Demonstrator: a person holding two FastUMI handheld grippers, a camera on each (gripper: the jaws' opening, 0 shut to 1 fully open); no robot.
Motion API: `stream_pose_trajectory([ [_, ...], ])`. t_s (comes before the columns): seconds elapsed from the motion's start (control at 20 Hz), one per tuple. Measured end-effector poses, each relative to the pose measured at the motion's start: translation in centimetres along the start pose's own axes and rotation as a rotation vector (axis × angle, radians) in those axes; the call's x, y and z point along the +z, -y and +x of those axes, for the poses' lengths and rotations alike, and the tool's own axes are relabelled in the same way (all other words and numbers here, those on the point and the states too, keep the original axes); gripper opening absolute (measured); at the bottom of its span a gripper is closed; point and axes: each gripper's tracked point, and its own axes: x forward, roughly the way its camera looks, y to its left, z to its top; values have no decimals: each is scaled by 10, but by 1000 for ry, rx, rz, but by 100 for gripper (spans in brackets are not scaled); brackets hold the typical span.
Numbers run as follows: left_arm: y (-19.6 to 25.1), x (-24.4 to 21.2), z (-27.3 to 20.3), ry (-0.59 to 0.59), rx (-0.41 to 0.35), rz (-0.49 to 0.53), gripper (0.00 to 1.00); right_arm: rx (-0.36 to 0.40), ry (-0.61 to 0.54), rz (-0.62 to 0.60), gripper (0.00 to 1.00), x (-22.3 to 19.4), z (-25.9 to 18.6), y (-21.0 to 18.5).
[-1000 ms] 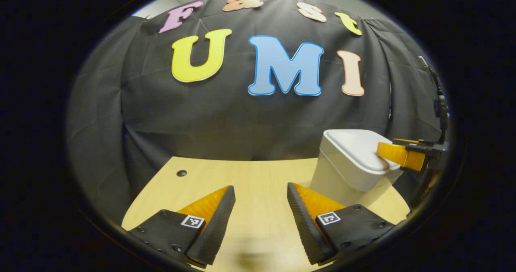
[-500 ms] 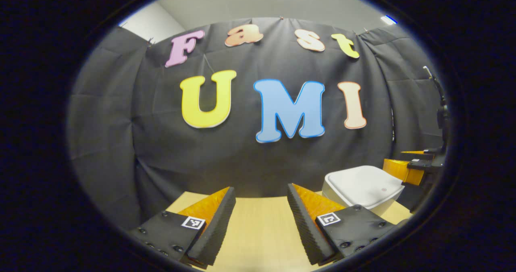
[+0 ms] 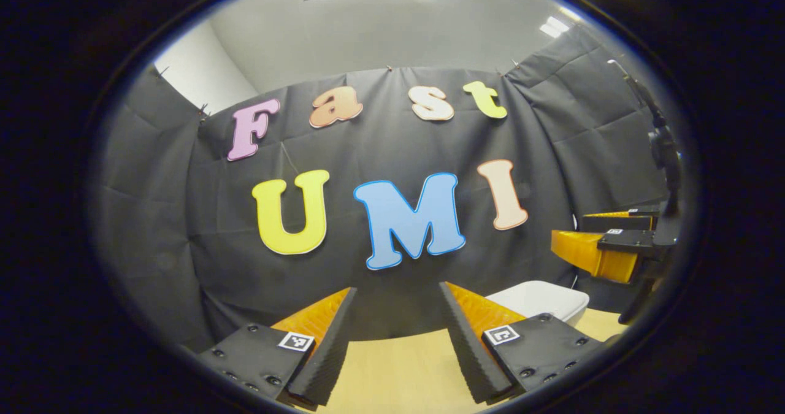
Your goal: Press the lid of the desktop garbage bin to open it, pick up the crumpled paper on the desktop and throw it into the bin, then pick up the pop can on the desktop and drop it into the bin, and finally close the garbage bin lid.
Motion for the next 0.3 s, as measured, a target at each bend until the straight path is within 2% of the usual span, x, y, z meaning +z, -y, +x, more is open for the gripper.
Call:
stream_pose_trajectory([
  [0.15, 0, 4, -5, 10, 3, 5, 93, 1, 0, -17, 95, -1, -5, -1],
  [0.2, 2, 4, -6, 9, 2, 3, 93, 2, -2, -19, 100, -3, -5, -2],
  [0.25, 2, 2, -5, 5, 1, 1, 92, 5, -2, -18, 95, -3, -6, -2],
  [0.3, 1, 0, -3, 1, -1, 1, 93, 2, -3, -15, 95, -4, -5, -1],
])
